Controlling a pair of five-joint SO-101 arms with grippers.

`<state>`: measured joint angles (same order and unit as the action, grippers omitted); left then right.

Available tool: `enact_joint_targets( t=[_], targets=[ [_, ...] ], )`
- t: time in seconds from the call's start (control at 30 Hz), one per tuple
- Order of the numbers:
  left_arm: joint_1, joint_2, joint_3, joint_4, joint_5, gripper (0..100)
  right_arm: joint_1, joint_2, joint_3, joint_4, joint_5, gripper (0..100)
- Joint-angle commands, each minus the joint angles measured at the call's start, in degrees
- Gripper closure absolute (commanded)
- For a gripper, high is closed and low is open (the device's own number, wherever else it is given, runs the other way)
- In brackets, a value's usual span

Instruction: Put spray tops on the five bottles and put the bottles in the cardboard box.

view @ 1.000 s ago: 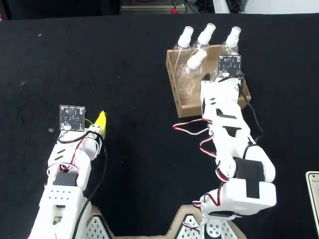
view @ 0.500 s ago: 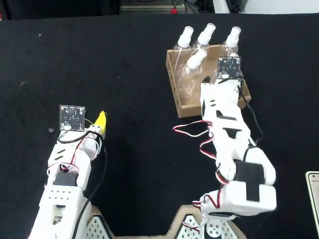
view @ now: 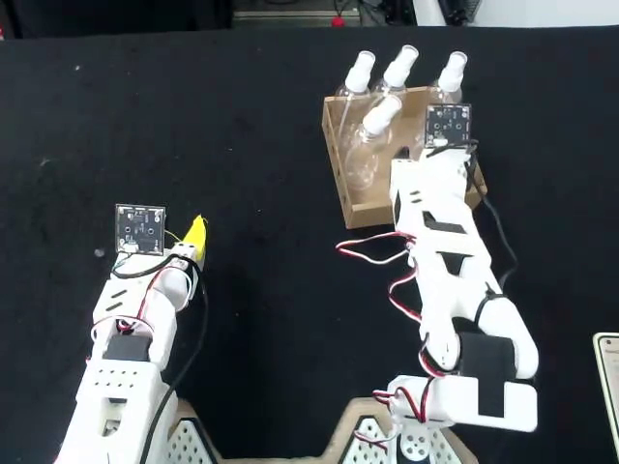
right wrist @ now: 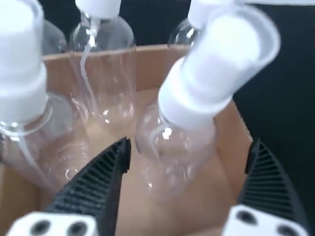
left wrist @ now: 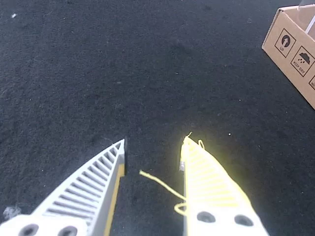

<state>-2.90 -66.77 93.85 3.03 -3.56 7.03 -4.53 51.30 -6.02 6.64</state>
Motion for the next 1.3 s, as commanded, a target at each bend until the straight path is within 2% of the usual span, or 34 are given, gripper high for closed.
enact_joint_targets(
  t=[0.0, 0.4, 0.47, 0.53, 0.57, 0.6, 0.7, 0.83, 0.97, 1.03, 1.13, 1.27],
  targets=[
    [0.6, -0.5, -0.6, -1.3, -0.1, 82, -0.4, -7.5, -0.4, 5.5, 0.0, 66.5],
    [0.2, -0.5, -0.6, -1.0, 0.3, 82, -0.2, -28.4, 0.5, 30.5, 0.4, 67.7],
    [0.2, -0.5, -0.6, -1.0, 0.3, 86, -0.5, -30.8, 1.1, 35.7, 0.5, 74.7],
    [0.2, -0.5, -0.6, -1.0, 0.3, 96, -0.5, -33.3, 1.5, 38.3, 0.1, 87.1],
    [0.2, -0.5, -0.6, -1.0, 0.3, 98, -0.4, -34.5, 1.9, 38.9, 0.1, 93.7],
    [0.2, -0.5, -0.5, -1.0, 0.3, 95, -0.4, -35.7, 2.7, 39.0, 0.3, 99.4],
    [0.2, -0.5, -0.5, -0.9, 0.3, 97, -0.6, -39.9, 7.3, 39.6, 0.4, 94.1],
    [0.1, -0.5, 0.1, -0.9, 0.2, 97, -0.4, -47.4, 16.2, 39.5, 0.5, 99.0],
    [0.1, -0.6, 0.2, -0.8, 0.1, 97, -1.7, -56.5, 24.9, 41.1, 0.5, 97.2],
    [0.1, -0.6, -0.7, 2.5, 0.0, 97, -3.5, -60.1, 27.0, 44.0, 0.5, 97.3],
    [0.1, -3.3, -5.1, 13.8, 0.1, 97, -5.5, -65.2, 28.8, 48.8, 0.4, 97.3],
    [0.7, -13.4, -5.6, 24.6, 0.0, 97, -6.3, -71.9, 32.5, 50.6, 0.1, 97.5]
  ],
)
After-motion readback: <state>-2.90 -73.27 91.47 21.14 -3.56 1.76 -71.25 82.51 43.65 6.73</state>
